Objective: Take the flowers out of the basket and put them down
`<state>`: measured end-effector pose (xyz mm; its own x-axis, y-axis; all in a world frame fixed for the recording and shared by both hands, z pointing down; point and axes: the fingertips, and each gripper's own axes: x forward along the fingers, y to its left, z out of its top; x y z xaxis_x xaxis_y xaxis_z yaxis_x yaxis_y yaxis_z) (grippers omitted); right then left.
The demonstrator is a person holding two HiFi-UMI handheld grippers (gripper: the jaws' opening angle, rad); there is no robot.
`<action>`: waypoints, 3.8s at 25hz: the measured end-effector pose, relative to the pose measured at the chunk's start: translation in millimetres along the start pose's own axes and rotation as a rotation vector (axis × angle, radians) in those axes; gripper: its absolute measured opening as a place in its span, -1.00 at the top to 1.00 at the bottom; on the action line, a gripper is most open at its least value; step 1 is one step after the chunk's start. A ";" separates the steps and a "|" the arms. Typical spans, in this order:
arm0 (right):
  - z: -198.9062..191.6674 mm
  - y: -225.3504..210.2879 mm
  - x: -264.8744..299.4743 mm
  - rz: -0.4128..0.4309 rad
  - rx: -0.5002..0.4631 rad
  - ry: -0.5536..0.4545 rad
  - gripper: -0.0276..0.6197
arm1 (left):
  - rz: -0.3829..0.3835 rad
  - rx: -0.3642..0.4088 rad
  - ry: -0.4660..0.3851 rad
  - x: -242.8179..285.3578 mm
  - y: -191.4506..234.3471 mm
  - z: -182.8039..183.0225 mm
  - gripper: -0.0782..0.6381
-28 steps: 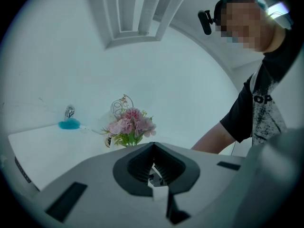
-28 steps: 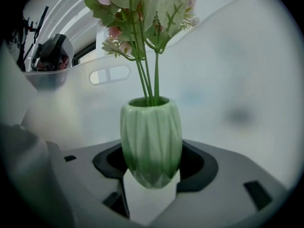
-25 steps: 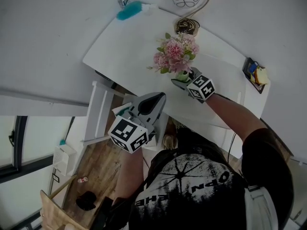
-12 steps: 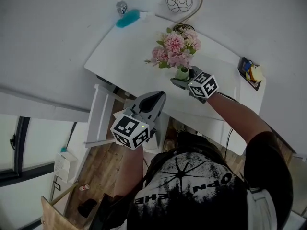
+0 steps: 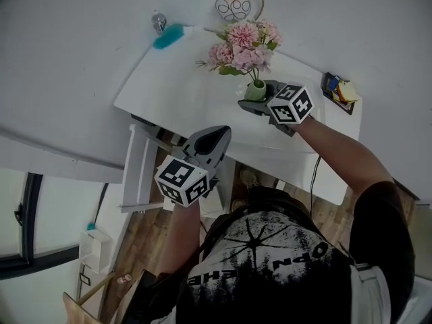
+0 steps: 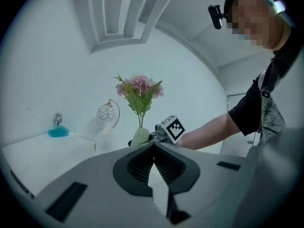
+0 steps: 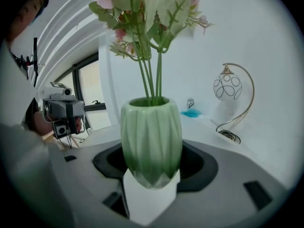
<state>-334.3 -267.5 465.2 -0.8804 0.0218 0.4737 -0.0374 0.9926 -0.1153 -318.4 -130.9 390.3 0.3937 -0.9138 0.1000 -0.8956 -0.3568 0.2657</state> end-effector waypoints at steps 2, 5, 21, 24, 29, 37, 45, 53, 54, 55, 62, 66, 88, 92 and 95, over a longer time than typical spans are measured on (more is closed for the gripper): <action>7.5 5.2 -10.6 -0.016 -0.002 -0.005 0.04 | -0.019 0.005 -0.001 -3.4 -4.7 0.5 0.75; 17.6 16.1 -23.6 -0.040 0.000 -0.017 0.04 | -0.055 0.012 -0.005 -9.2 -11.0 0.8 0.75; 18.5 19.7 -107.9 -0.144 0.061 -0.040 0.04 | -0.235 0.032 0.011 30.9 -56.4 -2.3 0.75; 14.2 12.0 -150.9 -0.184 0.073 -0.058 0.04 | -0.278 0.044 0.011 49.4 -83.5 1.1 0.75; 1.2 -6.0 -203.0 -0.250 0.091 -0.057 0.04 | -0.336 0.051 0.013 80.0 -112.7 2.4 0.75; -39.5 -32.9 -276.1 -0.308 0.126 -0.041 0.04 | -0.406 0.058 0.016 128.2 -175.1 5.0 0.75; -97.4 -28.5 -351.7 -0.337 0.148 -0.061 0.04 | -0.418 0.070 0.026 155.6 -258.7 -16.7 0.75; -147.2 -51.3 -358.1 -0.339 0.163 -0.033 0.04 | -0.395 0.035 0.046 190.0 -275.0 -33.7 0.75; -152.0 -54.7 -356.6 -0.340 0.163 -0.028 0.04 | -0.389 0.030 0.050 194.4 -274.5 -34.5 0.75; -157.2 -58.6 -355.0 -0.341 0.161 -0.024 0.04 | -0.385 0.025 0.056 199.0 -274.1 -36.1 0.75; -215.3 -59.1 -356.4 -0.367 0.160 -0.029 0.04 | -0.369 0.015 0.102 207.6 -301.8 -69.2 0.75; -245.0 -63.8 -350.0 -0.365 0.163 -0.013 0.04 | -0.353 0.014 0.133 214.8 -309.6 -83.4 0.75; -328.1 -90.3 -302.7 -0.454 0.229 -0.039 0.04 | -0.290 0.014 0.241 222.4 -307.3 -128.5 0.75; -334.6 -92.6 -300.2 -0.467 0.248 -0.050 0.04 | -0.285 0.011 0.250 223.5 -304.7 -130.7 0.75; -338.7 -93.2 -295.8 -0.472 0.253 -0.057 0.04 | -0.285 0.010 0.261 223.8 -303.2 -133.8 0.75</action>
<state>89.8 -326.1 631.6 -0.7643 -0.4332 0.4777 -0.5419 0.8330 -0.1117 69.0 -201.3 460.4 0.6653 -0.6982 0.2644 -0.7443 -0.5924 0.3084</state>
